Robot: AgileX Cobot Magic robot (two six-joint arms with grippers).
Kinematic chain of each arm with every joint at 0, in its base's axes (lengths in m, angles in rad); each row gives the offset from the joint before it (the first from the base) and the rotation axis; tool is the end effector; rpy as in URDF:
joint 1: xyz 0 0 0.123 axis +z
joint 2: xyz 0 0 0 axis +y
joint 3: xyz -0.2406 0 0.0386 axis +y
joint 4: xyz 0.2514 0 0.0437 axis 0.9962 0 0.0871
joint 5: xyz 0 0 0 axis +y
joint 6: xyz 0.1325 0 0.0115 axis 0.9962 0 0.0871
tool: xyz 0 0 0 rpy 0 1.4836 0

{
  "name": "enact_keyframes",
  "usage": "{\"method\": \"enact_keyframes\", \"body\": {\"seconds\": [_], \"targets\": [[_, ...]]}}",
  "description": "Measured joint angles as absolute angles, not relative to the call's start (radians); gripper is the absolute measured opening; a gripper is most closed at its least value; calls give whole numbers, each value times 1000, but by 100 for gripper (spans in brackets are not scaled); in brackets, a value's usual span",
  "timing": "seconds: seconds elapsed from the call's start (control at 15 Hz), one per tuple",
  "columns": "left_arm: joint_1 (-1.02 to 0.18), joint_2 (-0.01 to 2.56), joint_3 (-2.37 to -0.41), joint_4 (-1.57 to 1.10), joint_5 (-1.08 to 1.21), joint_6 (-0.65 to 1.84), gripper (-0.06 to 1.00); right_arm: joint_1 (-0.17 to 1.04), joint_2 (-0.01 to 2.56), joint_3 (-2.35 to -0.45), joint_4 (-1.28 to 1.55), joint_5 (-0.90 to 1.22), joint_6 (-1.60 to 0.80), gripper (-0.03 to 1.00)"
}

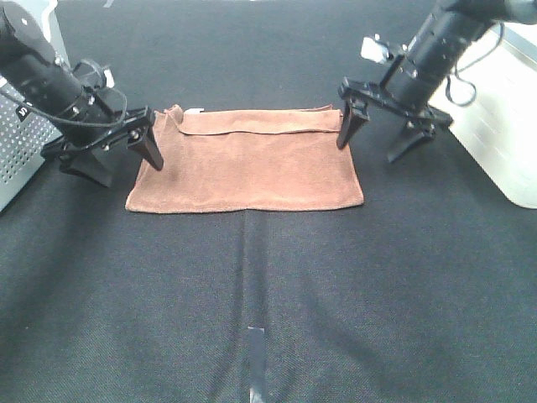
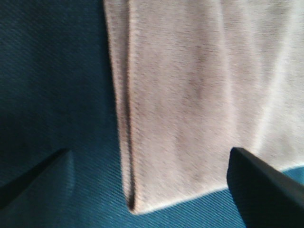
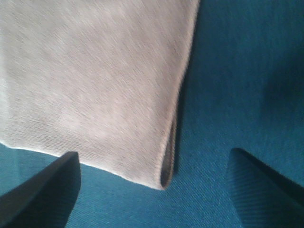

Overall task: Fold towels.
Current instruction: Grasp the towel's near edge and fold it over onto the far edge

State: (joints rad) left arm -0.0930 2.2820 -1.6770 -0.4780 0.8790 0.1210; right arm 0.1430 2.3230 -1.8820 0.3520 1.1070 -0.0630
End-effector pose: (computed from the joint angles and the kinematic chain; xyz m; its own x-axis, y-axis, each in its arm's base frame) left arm 0.4402 -0.0884 0.0520 -0.9830 -0.0932 -0.1584 -0.0258 0.9232 -0.3834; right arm 0.4451 0.1055 0.0792 -0.9934 -0.0472 -0.1042 -0.0782 0.9450 0.3175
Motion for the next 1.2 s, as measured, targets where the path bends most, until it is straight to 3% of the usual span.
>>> {"method": "enact_keyframes", "body": {"seconds": [0.73,0.87,0.93,1.07,1.13,1.2], "targets": [[-145,2330,-1677,-493,825,94,78,143,2381,-1786,497,1017,-147,76],[-145,2346,-1680,-554,829,95,66,143,2394,-1786,511,1014,-152,63],[-145,2352,-1681,-579,836,97,56,143,2404,-1786,527,1013,-153,50],[-146,2362,-1681,-582,846,98,24,143,2418,-1786,535,1012,-152,17],[-146,2362,-1681,-582,846,98,24,143,2418,-1786,535,1012,-152,17],[-146,2364,-1681,-580,860,98,9,143,2419,-1786,533,1013,-151,4]]}}
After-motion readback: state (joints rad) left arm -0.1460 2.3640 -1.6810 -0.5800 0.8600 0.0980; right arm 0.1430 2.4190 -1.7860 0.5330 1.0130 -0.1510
